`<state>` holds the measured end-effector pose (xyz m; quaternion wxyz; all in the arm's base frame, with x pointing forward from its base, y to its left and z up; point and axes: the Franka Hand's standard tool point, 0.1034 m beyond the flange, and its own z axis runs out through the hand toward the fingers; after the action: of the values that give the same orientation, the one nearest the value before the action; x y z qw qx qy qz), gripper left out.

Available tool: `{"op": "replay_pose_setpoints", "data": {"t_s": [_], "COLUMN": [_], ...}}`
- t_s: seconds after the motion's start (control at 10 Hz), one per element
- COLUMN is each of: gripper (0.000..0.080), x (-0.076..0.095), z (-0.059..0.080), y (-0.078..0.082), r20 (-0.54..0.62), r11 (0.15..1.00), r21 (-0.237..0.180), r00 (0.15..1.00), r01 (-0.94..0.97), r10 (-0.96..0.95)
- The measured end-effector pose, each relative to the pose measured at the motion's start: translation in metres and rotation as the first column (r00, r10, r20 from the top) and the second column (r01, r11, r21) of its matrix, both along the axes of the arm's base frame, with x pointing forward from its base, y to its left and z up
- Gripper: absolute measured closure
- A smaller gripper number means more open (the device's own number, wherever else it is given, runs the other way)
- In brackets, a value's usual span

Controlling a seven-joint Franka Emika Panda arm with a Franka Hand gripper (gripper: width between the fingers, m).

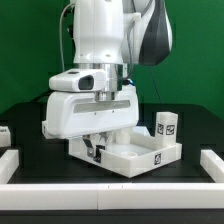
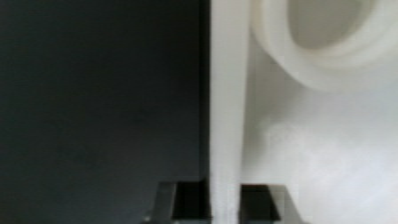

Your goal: Assemble square table

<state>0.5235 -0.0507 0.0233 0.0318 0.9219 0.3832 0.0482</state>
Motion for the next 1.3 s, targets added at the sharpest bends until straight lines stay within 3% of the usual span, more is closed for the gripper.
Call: {"op": "replay_pose_setpoints", "data": {"t_s": [0.2,0.8,1.0,1.1,1.3], "gripper": [0.0741,0.074,0.074,0.074,0.0738], "x": [0.048,0.051,0.076,0.076,0.073], "z": [0.011,0.013,0.02,0.019,0.018], "y": [0.046,0.045,0.059,0.071,0.068], "r20": [0.051,0.053,0.073,0.1,0.087], "r11": [0.988,0.977,0.902,0.923,0.92], "r21": [-0.038,-0.057,-0.108,-0.097,-0.1], "r00": [0.987,0.976,0.902,0.919,0.917], "r01": [-0.15,-0.207,-0.417,-0.373,-0.38], "r10": [0.151,0.21,0.426,0.382,0.389]}}
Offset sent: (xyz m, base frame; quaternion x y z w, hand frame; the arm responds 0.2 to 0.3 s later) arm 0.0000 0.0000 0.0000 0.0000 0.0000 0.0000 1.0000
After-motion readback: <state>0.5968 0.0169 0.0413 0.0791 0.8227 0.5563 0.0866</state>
